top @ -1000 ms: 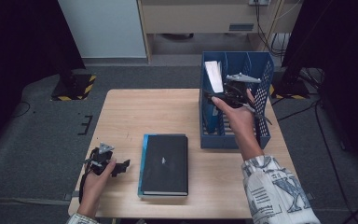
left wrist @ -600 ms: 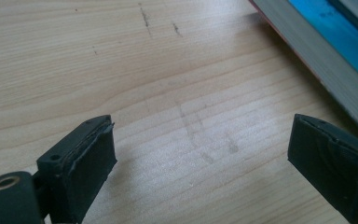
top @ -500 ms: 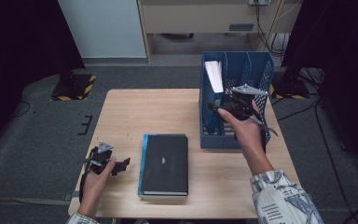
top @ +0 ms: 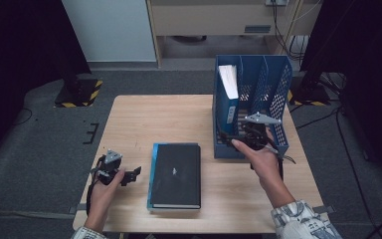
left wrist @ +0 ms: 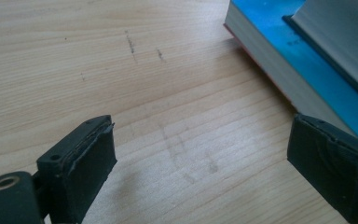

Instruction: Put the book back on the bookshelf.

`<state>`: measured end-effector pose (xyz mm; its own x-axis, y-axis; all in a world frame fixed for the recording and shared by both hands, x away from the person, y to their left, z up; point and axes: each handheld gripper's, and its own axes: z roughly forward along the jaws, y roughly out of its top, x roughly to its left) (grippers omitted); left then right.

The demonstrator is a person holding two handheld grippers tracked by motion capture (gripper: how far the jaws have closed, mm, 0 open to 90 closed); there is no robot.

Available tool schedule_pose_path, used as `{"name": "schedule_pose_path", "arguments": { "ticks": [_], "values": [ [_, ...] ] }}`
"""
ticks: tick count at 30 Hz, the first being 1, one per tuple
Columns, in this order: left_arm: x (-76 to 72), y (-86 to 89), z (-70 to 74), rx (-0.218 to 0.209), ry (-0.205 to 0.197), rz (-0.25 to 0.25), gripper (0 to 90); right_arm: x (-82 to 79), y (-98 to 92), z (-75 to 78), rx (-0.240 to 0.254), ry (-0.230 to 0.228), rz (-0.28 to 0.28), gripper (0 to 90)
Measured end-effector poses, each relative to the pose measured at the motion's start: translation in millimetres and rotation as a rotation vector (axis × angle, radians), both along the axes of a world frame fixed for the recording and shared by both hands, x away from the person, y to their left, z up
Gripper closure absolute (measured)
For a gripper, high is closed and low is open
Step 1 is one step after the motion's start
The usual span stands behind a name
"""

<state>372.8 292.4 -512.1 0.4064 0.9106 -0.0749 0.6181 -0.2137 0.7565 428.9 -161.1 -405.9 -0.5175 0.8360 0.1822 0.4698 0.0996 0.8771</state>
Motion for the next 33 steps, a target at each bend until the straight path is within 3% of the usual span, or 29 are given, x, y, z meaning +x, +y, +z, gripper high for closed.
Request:
{"name": "schedule_pose_path", "arguments": {
  "ticks": [4, 12, 17, 24, 27, 29, 33],
  "values": [
    [-1.8, -0.4, 3.0, -0.019, -0.024, 0.008, 7.8, -8.4, 8.6, -17.3, -0.033, 0.013, 0.034, 11.1],
    [-6.9, -2.5, 5.7, -0.019, -0.037, -0.002, 9.0, -32.7, 27.6, -46.1, -0.007, 0.056, 0.088, 12.8],
    [-6.8, -2.9, 9.9, -0.044, -0.053, -0.016, 9.0, -44.4, 43.4, -53.4, -0.014, 0.040, 0.131, 12.2],
    [-11.4, -8.0, 18.0, -0.094, -0.078, -0.039, 9.1, -58.5, 59.7, -66.1, -0.006, 0.063, 0.185, 11.1],
    [-14.8, -11.5, 23.2, -0.141, -0.088, -0.053, 9.0, -60.9, 65.2, -70.2, -0.012, 0.066, 0.182, 10.0],
    [-17.4, -14.7, 27.0, -0.145, -0.099, -0.058, 9.0, -62.8, 70.8, -71.6, -0.017, 0.068, 0.204, 8.4],
    [-20.1, -26.9, 31.7, -0.160, -0.100, -0.114, 9.5, -65.6, 80.1, -75.7, -0.013, 0.086, 0.238, 7.1]
  ]
}}
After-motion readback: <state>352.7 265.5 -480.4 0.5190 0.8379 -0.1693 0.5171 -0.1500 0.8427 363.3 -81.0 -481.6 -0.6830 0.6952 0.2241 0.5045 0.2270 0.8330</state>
